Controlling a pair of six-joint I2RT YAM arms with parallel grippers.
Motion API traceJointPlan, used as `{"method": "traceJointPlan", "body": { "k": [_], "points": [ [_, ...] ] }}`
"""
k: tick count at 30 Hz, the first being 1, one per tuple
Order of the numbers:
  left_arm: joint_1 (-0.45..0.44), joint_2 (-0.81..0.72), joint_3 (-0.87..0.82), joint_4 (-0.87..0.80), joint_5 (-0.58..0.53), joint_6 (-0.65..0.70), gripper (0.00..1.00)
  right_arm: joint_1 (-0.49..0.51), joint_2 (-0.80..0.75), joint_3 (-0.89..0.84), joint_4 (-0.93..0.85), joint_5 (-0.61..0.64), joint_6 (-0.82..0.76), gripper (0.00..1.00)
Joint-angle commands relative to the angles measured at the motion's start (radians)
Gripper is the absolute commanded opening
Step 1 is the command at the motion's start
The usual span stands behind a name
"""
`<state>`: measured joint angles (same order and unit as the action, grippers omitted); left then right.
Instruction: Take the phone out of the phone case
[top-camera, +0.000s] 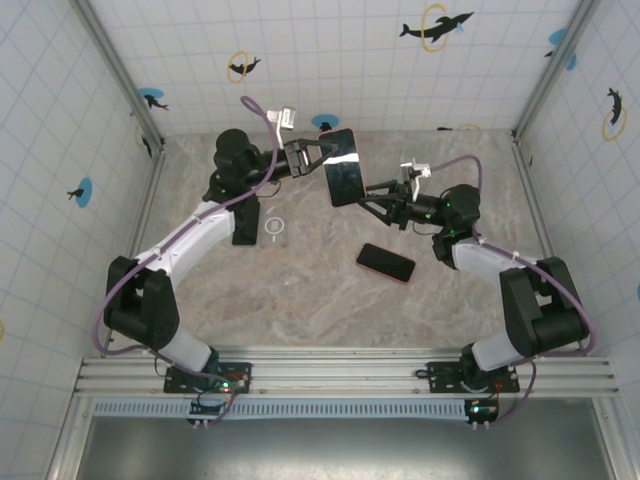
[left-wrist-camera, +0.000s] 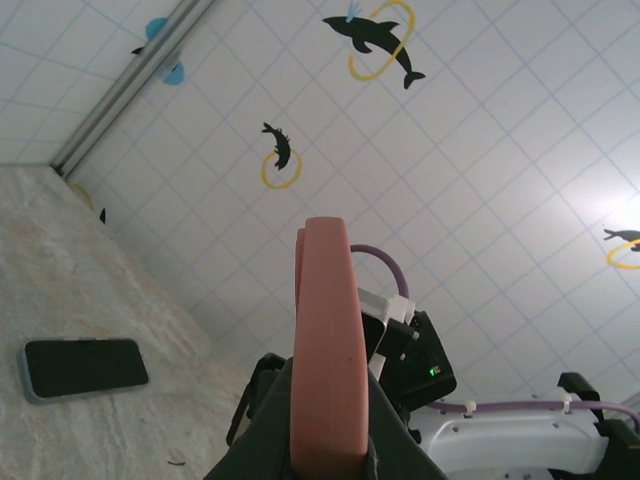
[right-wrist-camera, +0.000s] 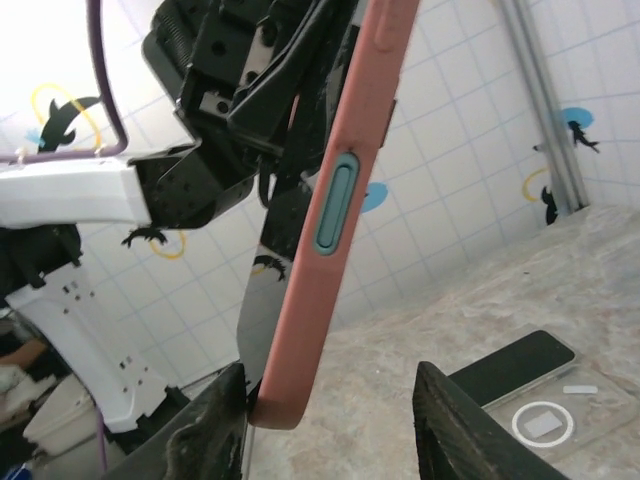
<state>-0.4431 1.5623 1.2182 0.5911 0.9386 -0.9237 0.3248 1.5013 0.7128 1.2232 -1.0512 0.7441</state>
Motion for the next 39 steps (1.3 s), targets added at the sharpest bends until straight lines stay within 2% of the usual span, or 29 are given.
{"method": "traceJointPlan", "body": {
  "k": [1,12,14,31,39],
  "points": [
    [0.008,-0.007,0.038,0.081,0.071,-0.025,0.0,0.005,0.027,0.049,0.118,-0.045,0.073,0.41],
    [0.008,0.001,0.04,0.131,0.09,-0.074,0.0,0.008,0.036,0.046,0.139,-0.07,0.091,0.32],
    [0.042,0.001,0.038,0.142,0.09,-0.086,0.0,0.007,0.036,0.045,0.146,-0.075,0.093,0.31],
    [0.046,0.011,0.032,0.192,0.117,-0.132,0.0,0.02,0.04,0.065,0.159,-0.075,0.125,0.34],
    [0.047,0.013,0.029,0.169,0.12,-0.106,0.0,0.033,0.06,0.086,0.236,-0.071,0.189,0.35]
  ]
}}
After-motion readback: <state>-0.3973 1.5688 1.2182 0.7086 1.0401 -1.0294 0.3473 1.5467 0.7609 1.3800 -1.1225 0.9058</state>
